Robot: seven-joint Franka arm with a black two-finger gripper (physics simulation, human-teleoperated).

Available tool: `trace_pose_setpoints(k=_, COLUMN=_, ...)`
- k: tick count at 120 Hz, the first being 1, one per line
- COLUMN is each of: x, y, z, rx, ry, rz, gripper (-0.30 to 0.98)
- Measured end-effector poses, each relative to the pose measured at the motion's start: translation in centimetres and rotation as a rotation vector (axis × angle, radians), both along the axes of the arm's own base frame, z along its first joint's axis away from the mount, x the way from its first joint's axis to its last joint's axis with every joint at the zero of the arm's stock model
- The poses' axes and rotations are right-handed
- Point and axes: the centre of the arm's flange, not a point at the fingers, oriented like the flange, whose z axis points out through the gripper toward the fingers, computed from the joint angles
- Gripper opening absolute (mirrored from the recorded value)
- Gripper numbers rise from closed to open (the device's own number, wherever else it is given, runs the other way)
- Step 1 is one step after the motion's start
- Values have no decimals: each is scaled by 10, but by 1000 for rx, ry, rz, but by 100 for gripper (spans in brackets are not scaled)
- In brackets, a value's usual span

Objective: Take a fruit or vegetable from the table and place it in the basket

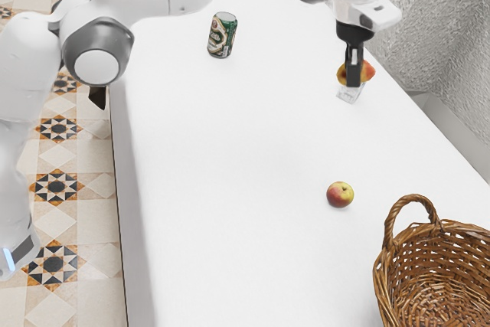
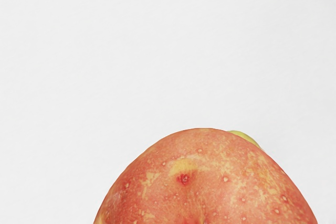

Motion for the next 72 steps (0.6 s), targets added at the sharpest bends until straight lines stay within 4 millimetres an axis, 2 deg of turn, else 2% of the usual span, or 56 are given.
trace_pose_setpoints(k=11, x=-10, y=-71, z=10, rx=-45, ry=-49, rz=-114, gripper=7)
trace_pose_setpoints(k=30, x=-15, y=-166, z=4, rx=-147, ry=-148, rz=-249, gripper=6)
trace_pose_setpoints(k=53, x=12, y=-240, z=-24, rx=-255, ry=-287, rz=-304, gripper=7)
trace_pose_setpoints(k=64, x=35, y=-263, z=-64, rx=-295, ry=-320, rz=-301, gripper=8)
trace_pose_setpoints(k=72, x=45, y=-279, z=-92, rx=-332, ry=-333, rz=-300, gripper=8)
